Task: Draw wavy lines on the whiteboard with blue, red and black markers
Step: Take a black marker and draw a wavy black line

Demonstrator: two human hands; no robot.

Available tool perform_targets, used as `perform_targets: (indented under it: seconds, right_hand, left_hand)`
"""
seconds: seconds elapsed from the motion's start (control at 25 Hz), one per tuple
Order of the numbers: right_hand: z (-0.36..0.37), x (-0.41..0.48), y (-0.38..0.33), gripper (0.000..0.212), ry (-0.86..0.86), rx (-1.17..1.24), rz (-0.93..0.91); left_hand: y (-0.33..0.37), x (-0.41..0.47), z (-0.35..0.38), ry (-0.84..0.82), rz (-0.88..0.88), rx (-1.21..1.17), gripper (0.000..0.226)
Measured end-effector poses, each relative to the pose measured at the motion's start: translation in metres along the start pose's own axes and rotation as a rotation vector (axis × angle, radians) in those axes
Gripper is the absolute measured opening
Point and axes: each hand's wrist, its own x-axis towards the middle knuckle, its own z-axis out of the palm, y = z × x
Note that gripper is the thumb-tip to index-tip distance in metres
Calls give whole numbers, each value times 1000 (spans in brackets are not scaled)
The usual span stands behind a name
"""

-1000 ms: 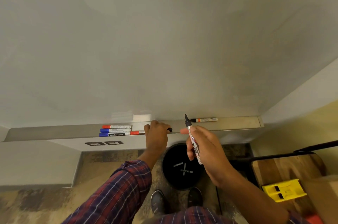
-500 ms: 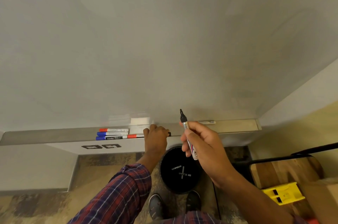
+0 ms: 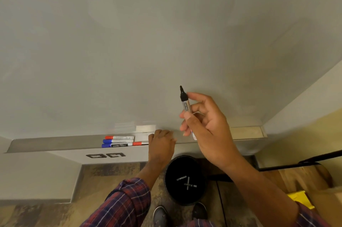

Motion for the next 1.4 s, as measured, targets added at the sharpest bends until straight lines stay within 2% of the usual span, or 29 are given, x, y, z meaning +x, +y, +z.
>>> perform_targets:
  seconds: [0.2,0.36,0.56,0.68,0.84,0.92,1.12,1.2,1.4]
  right_hand:
    - [-5,13,-31,45,25,-67,-236]
    - [-9,27,-70,23,32,-211,-531]
    - [-10,48,-126,20,110,-224,-745]
    - [-12,60,-161,26,129,-161,-826]
    - [-19,76,-211,49,57,-114,-932]
    - [-19,85,-234,48,83,-138,-1029]
    - [-16,99,-289,18,219,-108,-1157]
    - [-17,108,-310,14,303,-123,-1221]
    - [-27,137,-354,10,421,38,-1151]
  left_hand:
    - [18,1,-55,320,192,-47,31]
    - [34,11,-126,558,328,-83,30]
    - [50,26,-228,799,460,-117,33]
    - [54,36,-293,959,510,-137,32]
    - [59,54,-387,1178,597,-92,31]
    - [64,64,-431,1251,622,-51,32]
    - [76,89,-522,1379,625,33,35]
    - [78,101,-552,1409,590,52,37]
    - [71,124,-601,1428,491,191,50]
